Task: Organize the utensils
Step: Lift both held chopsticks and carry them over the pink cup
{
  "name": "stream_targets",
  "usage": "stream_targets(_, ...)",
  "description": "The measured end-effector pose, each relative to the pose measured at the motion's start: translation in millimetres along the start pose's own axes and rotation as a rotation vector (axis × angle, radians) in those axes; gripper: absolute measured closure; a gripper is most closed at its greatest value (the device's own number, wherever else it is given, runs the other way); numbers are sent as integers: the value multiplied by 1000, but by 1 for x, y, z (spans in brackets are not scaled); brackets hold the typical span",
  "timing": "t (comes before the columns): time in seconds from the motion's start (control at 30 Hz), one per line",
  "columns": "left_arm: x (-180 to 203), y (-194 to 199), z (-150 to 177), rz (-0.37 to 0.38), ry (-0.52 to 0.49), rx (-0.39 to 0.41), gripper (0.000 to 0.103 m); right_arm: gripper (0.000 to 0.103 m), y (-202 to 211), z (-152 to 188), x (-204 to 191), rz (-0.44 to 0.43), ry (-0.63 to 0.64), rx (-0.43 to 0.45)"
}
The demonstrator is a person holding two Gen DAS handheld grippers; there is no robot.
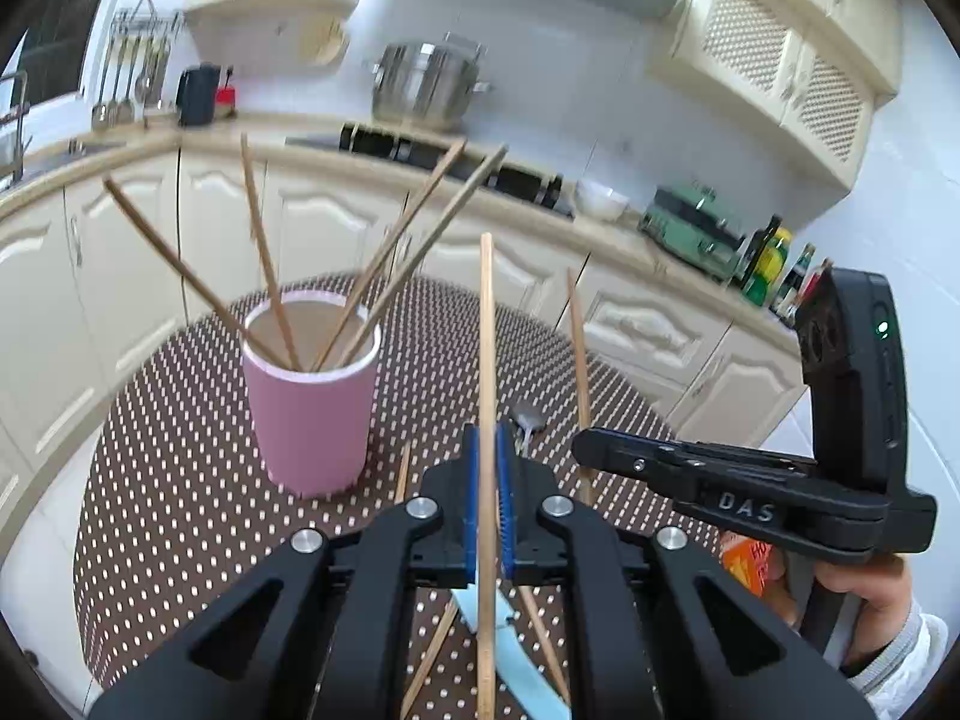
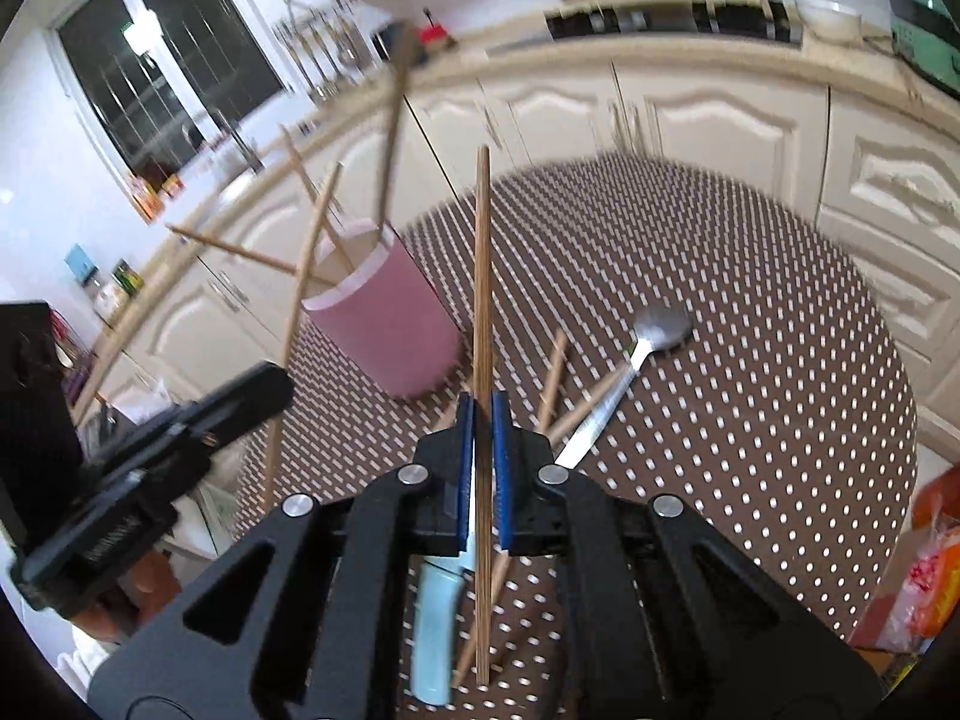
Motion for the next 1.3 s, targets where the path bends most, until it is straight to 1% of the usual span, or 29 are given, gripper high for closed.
stream_targets(0.13, -2, 15, -8, 26, 13, 99, 97, 96, 14, -13, -28, -16, 38, 83)
stream_targets(0.2, -4, 21, -12, 22, 19, 152, 97, 96, 20, -20, -39, -24, 58, 118)
stream_targets(0.33, -12, 32, -24, 0, 31, 275, 97, 96, 25, -35, -63, -41, 104, 180)
stream_targets(0.4, -17, 32, -31, -17, 40, 315, 97, 96, 27, -41, -71, -43, 122, 204)
stream_targets(0.47, -22, 33, -36, -35, 50, 346, 97, 96, 26, -48, -79, -63, 136, 227)
stream_targets(0.57, -26, 36, -45, -46, 56, 407, 97, 96, 24, -58, -88, -61, 156, 253)
stream_targets(0.6, -27, 37, -49, -53, 53, 439, 97, 96, 22, -64, -91, -70, 159, 260)
stream_targets(0.73, -28, 39, -64, -86, 34, 524, 97, 96, 17, -76, -98, -84, 173, 290)
stream_targets(0.83, -31, 40, -74, -129, 27, 597, 97, 96, 13, -86, -101, -94, 177, 318)
stream_targets(0.9, -32, 40, -80, -197, 14, 666, 97, 96, 10, -93, -103, -106, 174, 335)
stream_targets(0.97, -31, 38, -85, -241, -4, 705, 97, 96, 8, -97, -103, -109, 169, 357)
stream_targets(1.07, -29, 31, -89, -271, -24, 754, 97, 96, 4, -103, -101, -116, 168, 378)
stream_targets(1.13, -32, 24, -92, -267, -19, 754, 97, 96, 1, -106, -101, -111, 175, 388)
stream_targets(1.3, -38, 13, -91, -283, 3, 787, 97, 96, 0, -113, -98, -128, 158, 430)
Point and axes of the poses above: each gripper's, at about its wrist camera, not at the fingertips, and y roughly against the way its jaws point, x to its right, z to its underside, the point moved 2 cm from there along -y, roughly the way its jaws point, and after that the axes turned 1 degree about z, right-handed, at the moved point
